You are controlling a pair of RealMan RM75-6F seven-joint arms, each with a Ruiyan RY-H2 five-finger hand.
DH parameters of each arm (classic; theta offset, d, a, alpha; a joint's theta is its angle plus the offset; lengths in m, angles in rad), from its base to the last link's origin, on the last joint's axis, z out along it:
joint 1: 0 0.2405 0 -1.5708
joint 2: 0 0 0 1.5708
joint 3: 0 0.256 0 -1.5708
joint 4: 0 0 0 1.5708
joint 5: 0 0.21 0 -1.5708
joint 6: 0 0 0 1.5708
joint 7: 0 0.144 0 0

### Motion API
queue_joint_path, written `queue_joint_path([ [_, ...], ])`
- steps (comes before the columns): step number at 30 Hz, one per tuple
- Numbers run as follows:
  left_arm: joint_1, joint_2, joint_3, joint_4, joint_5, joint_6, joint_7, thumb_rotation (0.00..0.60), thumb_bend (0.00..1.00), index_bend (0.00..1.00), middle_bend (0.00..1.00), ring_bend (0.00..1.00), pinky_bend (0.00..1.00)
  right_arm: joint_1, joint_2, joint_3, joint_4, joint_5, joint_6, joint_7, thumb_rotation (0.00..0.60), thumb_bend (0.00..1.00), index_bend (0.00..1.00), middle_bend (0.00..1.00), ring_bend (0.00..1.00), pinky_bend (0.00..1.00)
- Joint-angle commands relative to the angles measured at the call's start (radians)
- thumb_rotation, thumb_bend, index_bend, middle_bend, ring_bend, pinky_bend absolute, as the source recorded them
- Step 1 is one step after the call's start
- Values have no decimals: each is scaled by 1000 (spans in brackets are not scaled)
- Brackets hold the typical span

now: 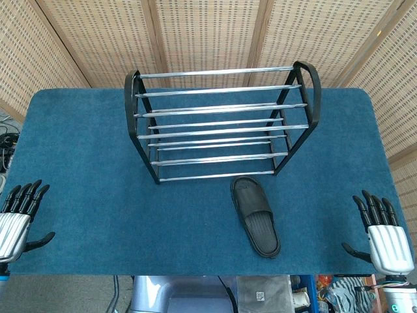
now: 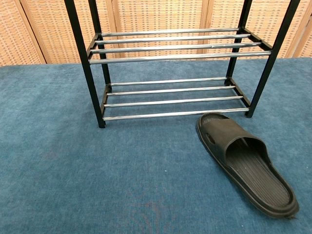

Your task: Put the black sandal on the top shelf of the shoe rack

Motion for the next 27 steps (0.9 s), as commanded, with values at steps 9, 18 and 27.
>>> queue_joint_path([
  [9, 0, 1, -1, 2, 2, -5, -9, 600, 178, 0, 0, 0, 0, 40, 23, -36, -10, -21, -108, 47, 600, 24, 1, 0, 0, 0],
  [18, -4, 2, -7, -1, -7, -15, -17, 600, 177, 0, 0, 0, 0, 231, 82, -107, 34, -140, -420, 245, 600, 926, 212, 170, 0, 16],
  [27, -6, 9, -8, 4, -10, -24, -42, 600, 177, 0, 0, 0, 0, 303, 19, -103, 66, -38, -604, 44, 600, 1000, 252, 214, 18, 32],
])
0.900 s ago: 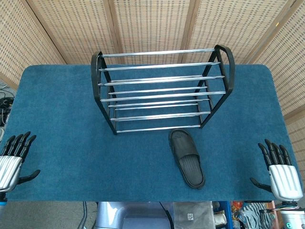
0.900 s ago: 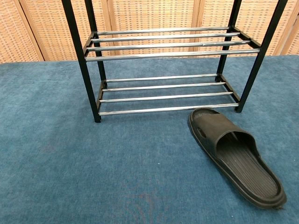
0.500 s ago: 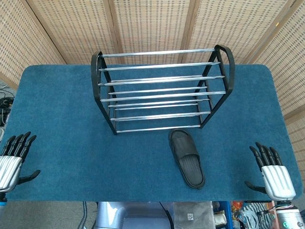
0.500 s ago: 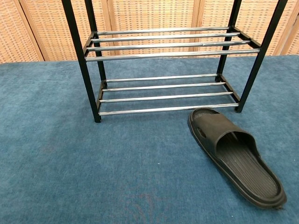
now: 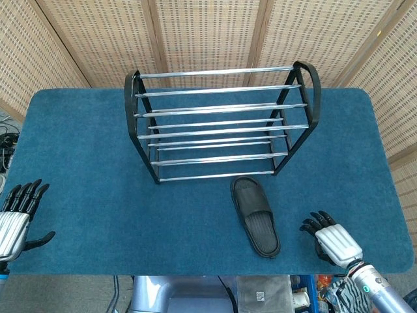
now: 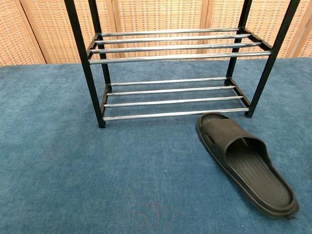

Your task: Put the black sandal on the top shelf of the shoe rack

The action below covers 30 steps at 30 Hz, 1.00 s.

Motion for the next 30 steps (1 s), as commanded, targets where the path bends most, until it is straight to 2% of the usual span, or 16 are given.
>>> queue_joint_path([
  [1, -1, 3, -1, 1, -1, -3, -7, 600, 177, 0, 0, 0, 0, 31, -27, 0, 8, 57, -67, -86, 600, 1000, 256, 218, 21, 33],
  [12, 1, 11, 0, 2, 4, 2, -29, 600, 178, 0, 0, 0, 0, 53, -56, -18, -63, 86, -102, -234, 600, 1000, 272, 233, 32, 37],
  [25, 3, 15, 1, 3, 10, 3, -41, 600, 178, 0, 0, 0, 0, 110, -85, -26, -238, 111, -161, -425, 600, 1000, 278, 234, 32, 37],
  [28, 3, 16, 2, 3, 11, 1, -43, 600, 177, 0, 0, 0, 0, 124, -103, -24, -267, 109, -168, -464, 600, 1000, 278, 207, 30, 37],
  [30, 3, 16, 2, 4, 11, 0, -44, 600, 178, 0, 0, 0, 0, 132, -117, -24, -279, 106, -171, -486, 600, 988, 268, 153, 12, 30],
])
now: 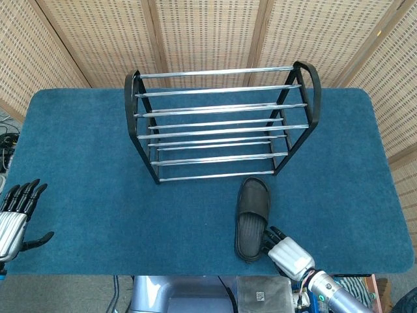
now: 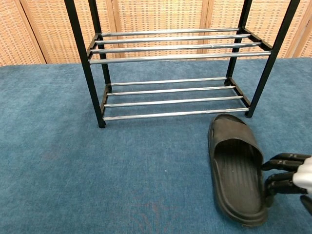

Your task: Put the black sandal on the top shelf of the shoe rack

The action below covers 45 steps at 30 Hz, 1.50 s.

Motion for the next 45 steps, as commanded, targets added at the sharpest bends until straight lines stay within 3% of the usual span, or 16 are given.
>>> queue_joint_path([
  [1, 0, 1, -1, 1, -1, 0, -4, 600, 178, 0, 0, 0, 0, 14, -25, 6, -24, -26, 11, -45, 600, 945, 254, 131, 6, 23],
  [2, 1, 2, -2, 1, -3, 1, -7, 600, 178, 0, 0, 0, 0, 11, -29, 6, -23, -51, 34, -60, 600, 819, 215, 95, 0, 11],
  [5, 2, 4, -3, 3, -5, 3, -14, 600, 177, 0, 0, 0, 0, 8, -31, 0, 1, -148, 96, -65, 600, 236, 38, 11, 0, 0],
  [6, 1, 4, -4, 4, -5, 3, -15, 600, 177, 0, 0, 0, 0, 12, -28, -4, 19, -197, 121, -54, 600, 87, 4, 0, 0, 0],
  [8, 0, 4, -4, 5, -5, 1, -15, 600, 177, 0, 0, 0, 0, 24, -24, -8, 50, -263, 150, -36, 600, 1, 0, 0, 0, 0],
  [13, -1, 1, -2, 5, 0, -2, -8, 600, 177, 0, 0, 0, 0, 83, -15, -17, 150, -401, 177, 31, 600, 0, 0, 0, 0, 0],
  [17, -1, -2, -2, 4, -2, -4, 2, 600, 178, 0, 0, 0, 0, 159, -5, -20, 179, -415, 95, 105, 600, 0, 0, 0, 0, 0],
  [22, -6, -5, -3, 3, -8, -15, 12, 600, 178, 0, 0, 0, 0, 224, -36, 12, 176, -366, -16, 107, 600, 0, 0, 0, 0, 0],
  [30, -9, -1, -10, 9, -26, -24, -7, 600, 178, 0, 0, 0, 0, 263, -104, 65, 188, -258, -131, -8, 600, 0, 0, 0, 0, 0],
  [45, -14, 1, -13, 11, -34, -34, -12, 600, 177, 0, 0, 0, 0, 315, -163, 99, 235, -114, -238, -128, 600, 0, 0, 0, 0, 0],
])
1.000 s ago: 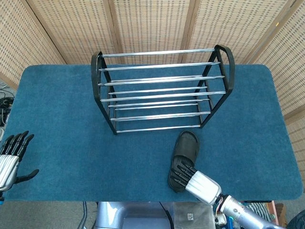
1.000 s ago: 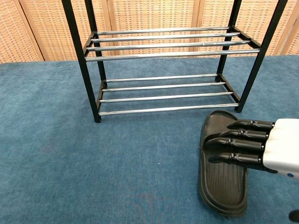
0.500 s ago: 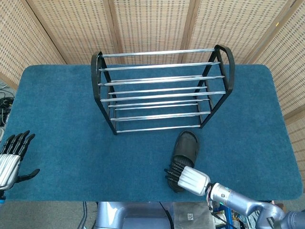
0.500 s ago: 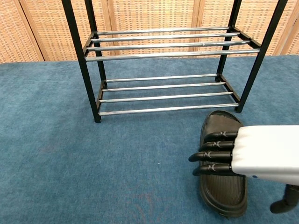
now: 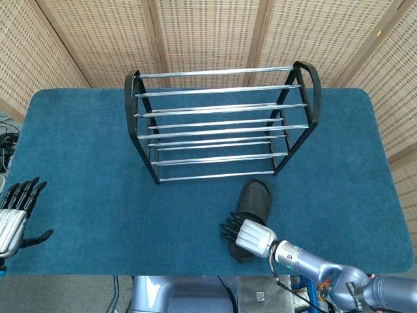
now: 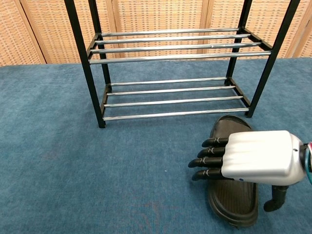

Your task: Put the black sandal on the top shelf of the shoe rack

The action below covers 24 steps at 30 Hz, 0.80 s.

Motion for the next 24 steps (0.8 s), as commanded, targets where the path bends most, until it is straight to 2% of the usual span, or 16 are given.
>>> queue_joint_path([
  [1, 0, 0, 0, 0, 0, 1, 0, 600, 177, 0, 0, 0, 0, 9, -11, 1, 8, 21, -15, -23, 600, 0, 0, 0, 0, 0],
  [9, -3, -2, 0, 0, -5, -7, 4, 600, 177, 0, 0, 0, 0, 24, -45, -17, 35, 27, 1, -35, 600, 0, 5, 10, 0, 4],
  [11, -4, -2, 0, 0, -6, -9, 4, 600, 177, 0, 0, 0, 0, 30, -49, -26, 42, 19, 2, -23, 600, 0, 42, 60, 10, 31],
  [13, -4, -2, 0, 0, -6, -10, 4, 600, 178, 0, 0, 0, 0, 37, -54, -38, 51, 9, 1, -8, 600, 15, 122, 155, 68, 97],
  [16, -3, 0, 0, -2, -6, -8, 1, 600, 178, 0, 0, 0, 0, 42, -60, -53, 60, -8, 14, 17, 600, 163, 305, 342, 229, 260],
  [18, -2, 0, -1, -2, -7, -6, 0, 600, 177, 0, 0, 0, 0, 42, -63, -66, 64, -33, 41, 45, 600, 310, 453, 480, 353, 377],
  [21, -3, 1, 0, -1, -6, -6, -2, 600, 177, 0, 0, 0, 0, 41, -59, -86, 72, -86, 98, 98, 600, 446, 561, 582, 451, 471],
  [24, -3, 0, 1, -1, -4, -7, -2, 600, 177, 0, 0, 0, 0, 38, -41, -107, 76, -145, 168, 152, 600, 509, 586, 606, 476, 493],
])
